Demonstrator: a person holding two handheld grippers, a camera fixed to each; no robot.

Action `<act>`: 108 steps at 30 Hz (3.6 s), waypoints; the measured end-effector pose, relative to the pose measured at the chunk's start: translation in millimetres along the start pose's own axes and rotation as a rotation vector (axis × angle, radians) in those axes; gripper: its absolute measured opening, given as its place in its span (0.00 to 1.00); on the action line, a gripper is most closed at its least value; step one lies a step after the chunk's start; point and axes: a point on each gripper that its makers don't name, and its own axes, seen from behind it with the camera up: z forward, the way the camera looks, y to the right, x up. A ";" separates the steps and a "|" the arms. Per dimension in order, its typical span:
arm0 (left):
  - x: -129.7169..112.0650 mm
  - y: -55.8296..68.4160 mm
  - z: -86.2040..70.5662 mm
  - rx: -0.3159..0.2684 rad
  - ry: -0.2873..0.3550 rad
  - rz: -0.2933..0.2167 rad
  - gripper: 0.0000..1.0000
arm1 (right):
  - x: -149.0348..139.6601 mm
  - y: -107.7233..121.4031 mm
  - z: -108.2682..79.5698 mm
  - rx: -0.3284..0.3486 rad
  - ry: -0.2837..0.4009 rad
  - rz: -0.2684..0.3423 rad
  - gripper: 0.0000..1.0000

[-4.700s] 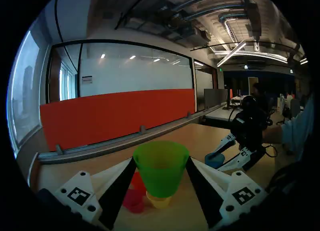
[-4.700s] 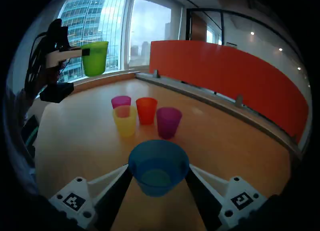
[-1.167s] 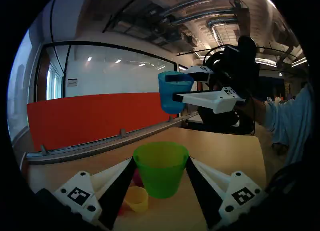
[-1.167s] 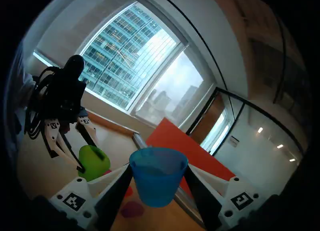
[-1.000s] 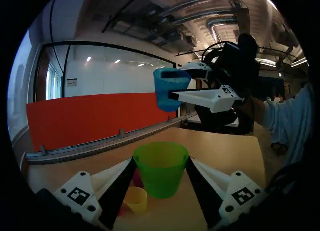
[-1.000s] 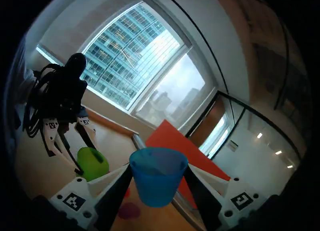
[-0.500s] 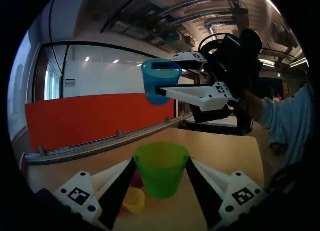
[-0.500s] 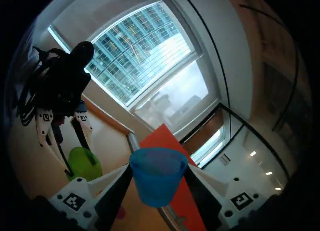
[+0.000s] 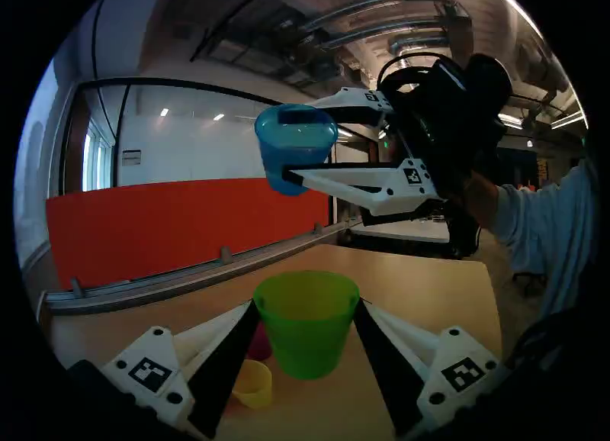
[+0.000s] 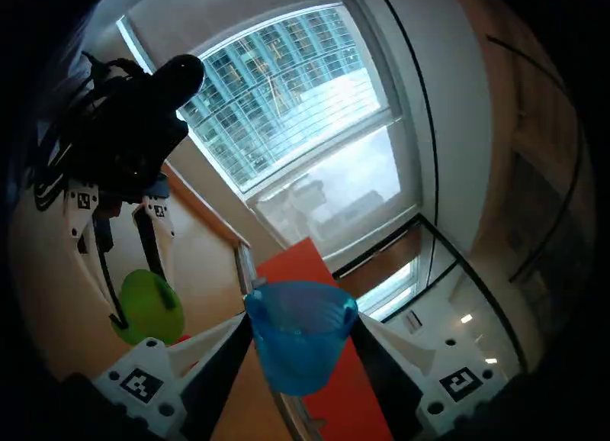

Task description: Pour water

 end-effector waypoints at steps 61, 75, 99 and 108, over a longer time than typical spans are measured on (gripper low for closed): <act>-2.5 1.0 4.3 -0.011 -0.018 0.014 0.87 | 14.1 29.3 14.0 -0.062 0.010 -0.289 0.90; -3.0 -0.2 4.9 -0.009 -0.017 0.016 0.87 | 18.2 30.9 20.2 -0.061 0.009 -0.370 0.90; -4.0 -2.8 5.5 0.001 -0.017 0.014 0.87 | 25.2 39.5 23.4 -0.083 0.009 -0.497 0.90; -4.6 -3.6 6.2 0.004 -0.018 0.012 0.86 | 31.7 40.6 25.2 -0.088 0.011 -0.557 0.90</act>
